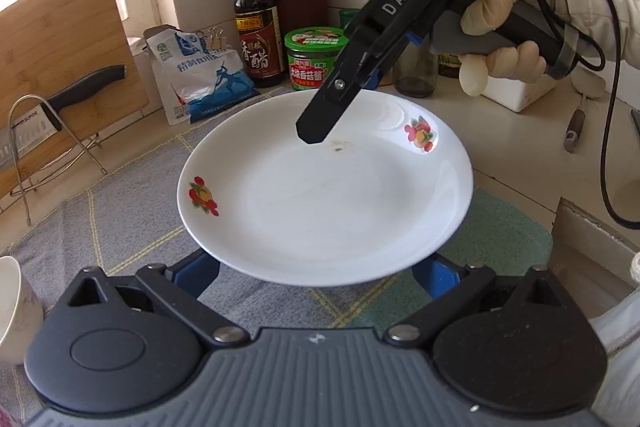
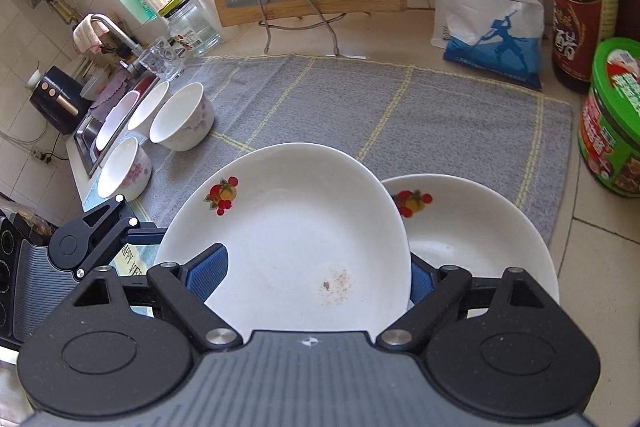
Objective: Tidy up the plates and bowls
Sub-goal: 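Lift the plate with the right tool and carry it toward the plate stack, then lower the held plate onto the stack and open the right tool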
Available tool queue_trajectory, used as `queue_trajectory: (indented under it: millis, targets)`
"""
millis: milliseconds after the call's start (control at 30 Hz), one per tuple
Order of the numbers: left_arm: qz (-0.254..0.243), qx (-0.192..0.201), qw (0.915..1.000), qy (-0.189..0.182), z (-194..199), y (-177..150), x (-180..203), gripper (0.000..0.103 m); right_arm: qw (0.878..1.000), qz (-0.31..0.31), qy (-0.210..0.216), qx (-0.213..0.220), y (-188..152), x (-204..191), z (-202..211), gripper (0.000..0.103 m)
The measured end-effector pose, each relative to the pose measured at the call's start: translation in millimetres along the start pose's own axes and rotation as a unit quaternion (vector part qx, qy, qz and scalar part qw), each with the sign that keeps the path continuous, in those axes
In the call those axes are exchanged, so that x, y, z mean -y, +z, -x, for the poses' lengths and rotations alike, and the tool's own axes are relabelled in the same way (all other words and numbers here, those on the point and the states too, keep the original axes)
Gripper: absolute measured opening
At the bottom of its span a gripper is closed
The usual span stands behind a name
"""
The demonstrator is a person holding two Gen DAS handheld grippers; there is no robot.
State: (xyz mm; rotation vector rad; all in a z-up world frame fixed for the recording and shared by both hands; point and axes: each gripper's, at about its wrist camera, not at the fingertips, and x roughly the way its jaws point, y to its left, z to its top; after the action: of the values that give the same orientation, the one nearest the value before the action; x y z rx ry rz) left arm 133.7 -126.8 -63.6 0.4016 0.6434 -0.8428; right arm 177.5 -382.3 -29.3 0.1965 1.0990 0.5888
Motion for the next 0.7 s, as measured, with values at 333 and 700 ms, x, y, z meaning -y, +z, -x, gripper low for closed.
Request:
queue_trajectory:
  millis: [333,700]
  targets:
    - [-0.021,-0.001,0.9996,-0.021,-17,10,9,0.101,0.999,-0.031,-0.011,0.004,-15,28,7,0.093]
    - [-0.036,-0.004,0.9987,-0.036,-29,20,3,0.102,0.998,-0.050,-0.022,0.009,-26,42,15,0.093]
